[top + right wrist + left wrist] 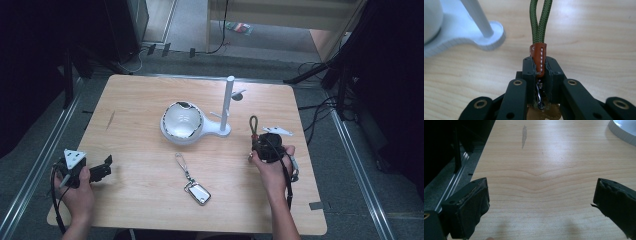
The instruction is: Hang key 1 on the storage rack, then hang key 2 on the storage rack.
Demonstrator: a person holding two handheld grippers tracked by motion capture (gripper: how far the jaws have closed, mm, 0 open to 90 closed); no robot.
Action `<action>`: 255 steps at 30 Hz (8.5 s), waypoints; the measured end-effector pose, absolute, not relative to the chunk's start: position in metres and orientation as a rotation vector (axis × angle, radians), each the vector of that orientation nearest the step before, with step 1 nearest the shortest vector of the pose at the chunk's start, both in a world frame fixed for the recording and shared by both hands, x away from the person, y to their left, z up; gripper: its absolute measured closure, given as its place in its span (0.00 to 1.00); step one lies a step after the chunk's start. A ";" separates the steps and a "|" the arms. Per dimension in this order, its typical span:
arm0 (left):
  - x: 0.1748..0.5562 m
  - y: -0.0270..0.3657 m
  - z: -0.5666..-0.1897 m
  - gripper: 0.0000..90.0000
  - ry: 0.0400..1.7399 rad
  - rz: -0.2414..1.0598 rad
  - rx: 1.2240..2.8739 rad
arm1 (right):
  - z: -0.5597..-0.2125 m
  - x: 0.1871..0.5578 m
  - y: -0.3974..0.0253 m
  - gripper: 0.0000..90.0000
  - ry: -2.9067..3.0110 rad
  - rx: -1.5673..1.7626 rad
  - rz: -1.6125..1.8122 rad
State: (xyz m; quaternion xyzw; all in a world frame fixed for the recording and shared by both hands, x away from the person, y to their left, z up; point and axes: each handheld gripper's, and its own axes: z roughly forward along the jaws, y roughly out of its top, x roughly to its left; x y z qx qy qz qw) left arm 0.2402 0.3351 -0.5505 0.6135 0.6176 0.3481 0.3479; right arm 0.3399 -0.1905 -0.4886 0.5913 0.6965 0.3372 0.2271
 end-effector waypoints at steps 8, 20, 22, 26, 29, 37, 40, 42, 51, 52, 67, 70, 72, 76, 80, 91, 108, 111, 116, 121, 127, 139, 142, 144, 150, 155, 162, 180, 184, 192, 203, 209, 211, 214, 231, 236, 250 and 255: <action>0.240 0.335 -0.551 0.01 1.604 0.904 1.590 | -0.478 0.337 -0.189 0.90 1.852 1.561 0.988; 0.241 0.337 -0.550 0.01 1.607 0.891 1.580 | -0.453 0.340 -0.175 0.90 1.846 1.530 0.977; 0.241 0.337 -0.550 0.01 1.608 0.889 1.581 | -0.449 0.340 -0.174 0.90 1.846 1.529 0.967; 0.240 0.337 -0.550 0.01 1.610 0.882 1.577 | -0.438 0.341 -0.172 0.90 1.844 1.516 0.959; 0.241 0.337 -0.550 0.01 1.608 0.882 1.573 | -0.431 0.343 -0.172 0.90 1.839 1.514 0.958; 0.241 0.337 -0.550 0.01 1.609 0.883 1.573 | -0.417 0.345 -0.173 0.90 1.842 1.508 0.953; 0.241 0.337 -0.551 0.01 1.607 0.883 1.571 | -0.414 0.345 -0.172 0.90 1.843 1.501 0.952; 0.241 0.337 -0.550 0.01 1.609 0.882 1.574 | -0.413 0.345 -0.172 0.90 1.845 1.495 0.952; 0.241 0.337 -0.550 0.01 1.608 0.883 1.575 | -0.406 0.348 -0.165 0.90 1.853 1.478 0.955; 0.241 0.337 -0.550 0.01 1.608 0.883 1.575 | -0.406 0.348 -0.165 0.90 1.853 1.478 0.955; 0.240 0.337 -0.550 0.01 1.607 0.878 1.560 | -0.397 0.351 -0.152 0.90 1.866 1.445 0.961; 0.240 0.337 -0.550 0.01 1.606 0.878 1.559 | -0.396 0.351 -0.151 0.90 1.868 1.441 0.957; 0.240 0.337 -0.550 0.01 1.606 0.881 1.562 | -0.395 0.350 -0.149 0.90 1.868 1.433 0.956; 0.240 0.337 -0.550 0.01 1.605 0.883 1.563 | -0.392 0.349 -0.147 0.90 1.866 1.428 0.954; 0.240 0.337 -0.550 0.01 1.604 0.883 1.561 | -0.389 0.347 -0.143 0.90 1.874 1.409 0.940; 0.240 0.338 -0.550 0.01 1.603 0.878 1.552 | -0.389 0.345 -0.133 0.90 1.884 1.384 0.914; 0.240 0.338 -0.550 0.01 1.606 0.876 1.556 | -0.387 0.342 -0.120 0.90 1.874 1.324 0.875; 0.240 0.338 -0.550 0.01 1.609 0.875 1.553 | -0.386 0.343 -0.118 0.89 1.872 1.312 0.862; 0.241 0.338 -0.550 0.01 1.606 0.874 1.554 | -0.389 0.343 -0.112 0.89 1.888 1.283 0.826; 0.241 0.338 -0.551 0.01 1.604 0.874 1.552 | -0.397 0.344 -0.110 0.88 1.908 1.270 0.828; 0.241 0.338 -0.551 0.01 1.606 0.874 1.551 | -0.403 0.345 -0.116 0.77 1.913 1.308 0.898; 0.241 0.338 -0.551 0.01 1.608 0.873 1.553 | -0.406 0.342 -0.118 0.73 1.980 1.332 0.896; 0.241 0.338 -0.550 0.01 1.608 0.872 1.555 | -0.409 0.341 -0.118 0.72 2.020 1.345 0.876; 0.241 0.338 -0.550 0.01 1.607 0.872 1.555 | -0.410 0.342 -0.117 0.72 2.052 1.366 0.869; 0.241 0.338 -0.550 0.01 1.607 0.871 1.556 | -0.415 0.342 -0.112 0.72 2.130 1.394 0.822; 0.241 0.338 -0.550 0.01 1.607 0.870 1.555 | -0.422 0.343 -0.108 0.71 2.197 1.406 0.776; 0.241 0.338 -0.551 0.01 1.605 0.870 1.553 | -0.429 0.344 -0.104 0.71 2.269 1.422 0.727; 0.240 0.339 -0.550 0.01 1.600 0.862 1.550 | -0.442 0.346 -0.087 0.69 2.383 1.463 0.650; 0.240 0.339 -0.550 0.01 1.598 0.860 1.552 | -0.445 0.346 -0.083 0.68 2.421 1.471 0.632; 0.240 0.339 -0.550 0.01 1.596 0.859 1.551 | -0.447 0.345 -0.077 0.62 2.454 1.482 0.616; 0.240 0.339 -0.550 0.06 1.613 0.874 1.542 | -0.454 0.339 -0.055 0.60 2.519 1.449 0.592; 0.240 0.339 -0.550 0.06 1.616 0.875 1.541 | -0.460 0.336 -0.044 0.61 2.556 1.425 0.571; 0.240 0.339 -0.550 0.06 1.619 0.877 1.541 | -0.461 0.335 -0.041 0.61 2.566 1.419 0.573; 0.240 0.339 -0.550 0.05 1.621 0.877 1.537 | -0.464 0.332 -0.037 0.61 2.583 1.415 0.565; 0.240 0.339 -0.550 0.00 1.636 0.888 1.522 | -0.487 0.322 -0.009 0.62 2.689 1.373 0.505; 0.241 0.339 -0.550 0.00 1.636 0.886 1.530 | -0.491 0.320 -0.004 0.62 2.715 1.361 0.499; 0.241 0.339 -0.550 0.00 1.637 0.877 1.535 | -0.501 0.315 0.007 0.71 2.779 1.366 0.465; 0.241 0.339 -0.550 0.00 1.637 0.875 1.535 | -0.505 0.314 0.009 0.77 2.808 1.373 0.448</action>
